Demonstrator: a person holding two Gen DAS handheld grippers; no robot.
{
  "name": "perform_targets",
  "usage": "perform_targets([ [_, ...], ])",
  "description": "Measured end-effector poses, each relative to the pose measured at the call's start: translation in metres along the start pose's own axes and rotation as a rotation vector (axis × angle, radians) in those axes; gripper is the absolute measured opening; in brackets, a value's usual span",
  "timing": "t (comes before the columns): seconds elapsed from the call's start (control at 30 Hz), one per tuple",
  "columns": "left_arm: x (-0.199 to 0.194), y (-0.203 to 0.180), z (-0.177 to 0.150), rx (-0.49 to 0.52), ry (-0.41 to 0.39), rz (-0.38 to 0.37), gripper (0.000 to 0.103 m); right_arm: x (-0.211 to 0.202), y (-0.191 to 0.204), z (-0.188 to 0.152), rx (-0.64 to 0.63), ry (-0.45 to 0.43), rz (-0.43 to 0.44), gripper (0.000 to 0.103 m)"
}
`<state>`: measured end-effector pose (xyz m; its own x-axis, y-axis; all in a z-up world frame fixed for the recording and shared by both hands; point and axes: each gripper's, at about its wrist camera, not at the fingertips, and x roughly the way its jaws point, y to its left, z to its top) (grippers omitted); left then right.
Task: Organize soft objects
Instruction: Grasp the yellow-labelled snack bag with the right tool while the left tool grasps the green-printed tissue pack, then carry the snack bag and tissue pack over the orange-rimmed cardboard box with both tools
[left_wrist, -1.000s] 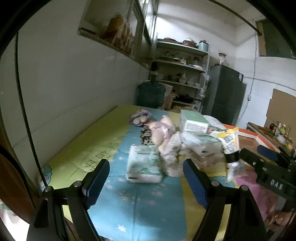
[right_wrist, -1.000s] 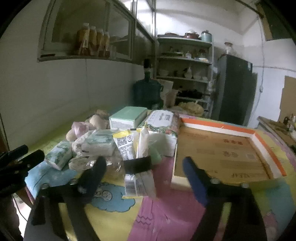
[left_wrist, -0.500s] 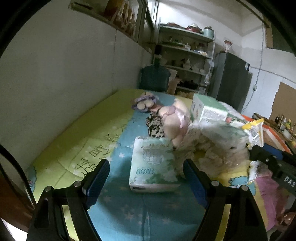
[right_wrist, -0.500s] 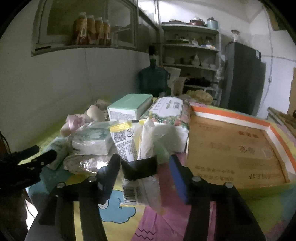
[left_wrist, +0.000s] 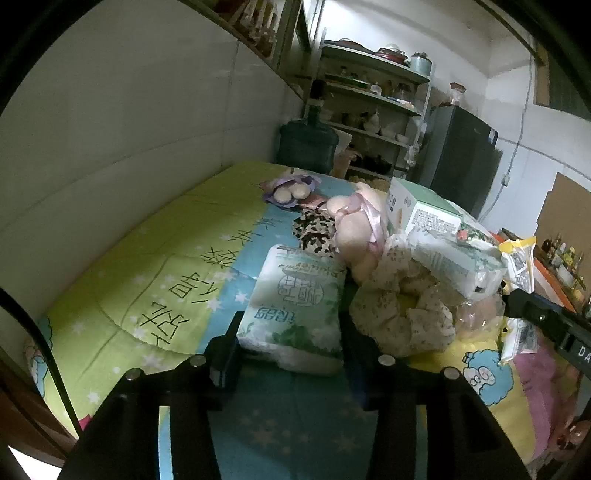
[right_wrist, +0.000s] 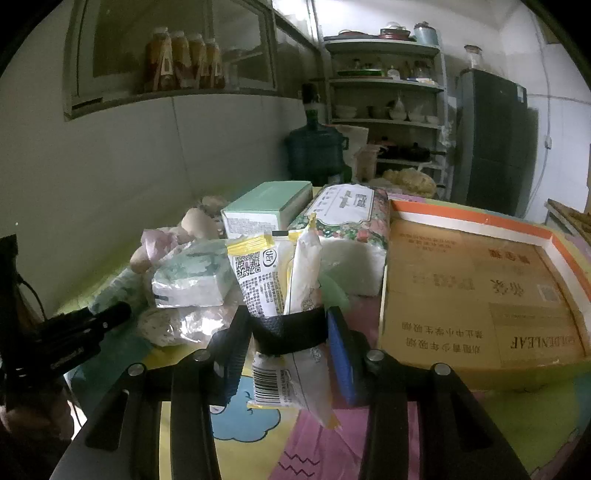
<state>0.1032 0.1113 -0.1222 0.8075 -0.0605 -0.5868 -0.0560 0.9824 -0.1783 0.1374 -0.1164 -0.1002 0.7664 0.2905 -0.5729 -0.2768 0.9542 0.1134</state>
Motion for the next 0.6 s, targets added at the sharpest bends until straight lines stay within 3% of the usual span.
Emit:
perform_targets([
  [0.6, -0.04, -0.011, 0.029, -0.001, -0.132, -0.004, 0.045, -0.037, -0.001, 0.019, 0.008, -0.085, 0.015, 0.042],
])
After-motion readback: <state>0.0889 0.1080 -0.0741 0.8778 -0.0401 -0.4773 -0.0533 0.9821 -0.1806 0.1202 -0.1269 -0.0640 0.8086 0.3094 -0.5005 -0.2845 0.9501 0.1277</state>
